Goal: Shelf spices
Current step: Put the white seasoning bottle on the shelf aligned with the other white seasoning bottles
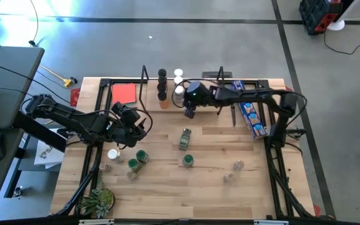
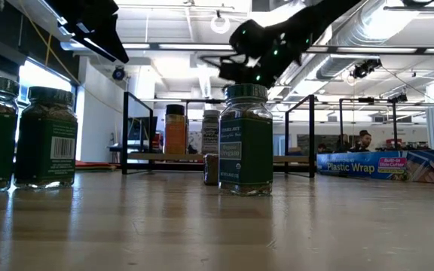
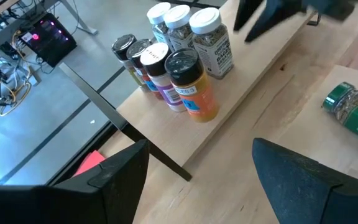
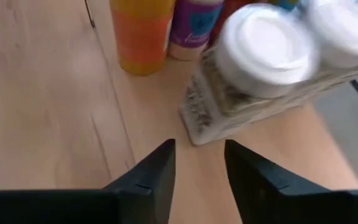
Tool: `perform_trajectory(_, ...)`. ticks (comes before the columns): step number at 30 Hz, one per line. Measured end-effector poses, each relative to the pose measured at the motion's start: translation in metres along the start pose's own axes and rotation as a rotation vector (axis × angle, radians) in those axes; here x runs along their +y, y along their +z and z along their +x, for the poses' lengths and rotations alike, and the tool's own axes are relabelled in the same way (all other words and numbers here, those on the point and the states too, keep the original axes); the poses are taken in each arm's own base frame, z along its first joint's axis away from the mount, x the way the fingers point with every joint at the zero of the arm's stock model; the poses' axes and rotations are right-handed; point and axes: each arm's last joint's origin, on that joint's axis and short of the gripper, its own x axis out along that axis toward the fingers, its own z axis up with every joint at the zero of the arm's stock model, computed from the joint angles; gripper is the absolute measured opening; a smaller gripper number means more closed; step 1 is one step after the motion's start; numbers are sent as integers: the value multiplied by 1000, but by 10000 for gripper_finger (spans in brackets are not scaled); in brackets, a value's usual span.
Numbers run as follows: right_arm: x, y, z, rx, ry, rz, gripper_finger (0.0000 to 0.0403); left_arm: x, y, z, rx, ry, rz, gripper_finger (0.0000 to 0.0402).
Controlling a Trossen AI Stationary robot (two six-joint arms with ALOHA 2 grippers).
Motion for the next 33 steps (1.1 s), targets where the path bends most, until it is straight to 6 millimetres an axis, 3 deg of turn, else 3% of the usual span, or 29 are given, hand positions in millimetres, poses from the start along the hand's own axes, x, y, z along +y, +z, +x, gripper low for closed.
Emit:
perform_trajectory(3,3,-5,16,6,-10,30,117,0,0,0,1,-1,0,280)
perform_trajectory(8,2,-5,24,-19,-58,82,114,0,0,0,0,-1,0,280)
perform_trajectory(17,2,-3,25,-43,-59,118,114,0,0,0,1,-2,-2,280)
perform_trajectory(23,14,-6,17,19,-12,123,114,0,0,0,2,-4,-2,280)
perform_trajectory(27,29,-1,15,-37,110,16,114,0,0,0,0,-3,-3,280)
perform_trajectory(33,31,8,24,-162,86,1,114,0,0,0,-3,-4,-6,280)
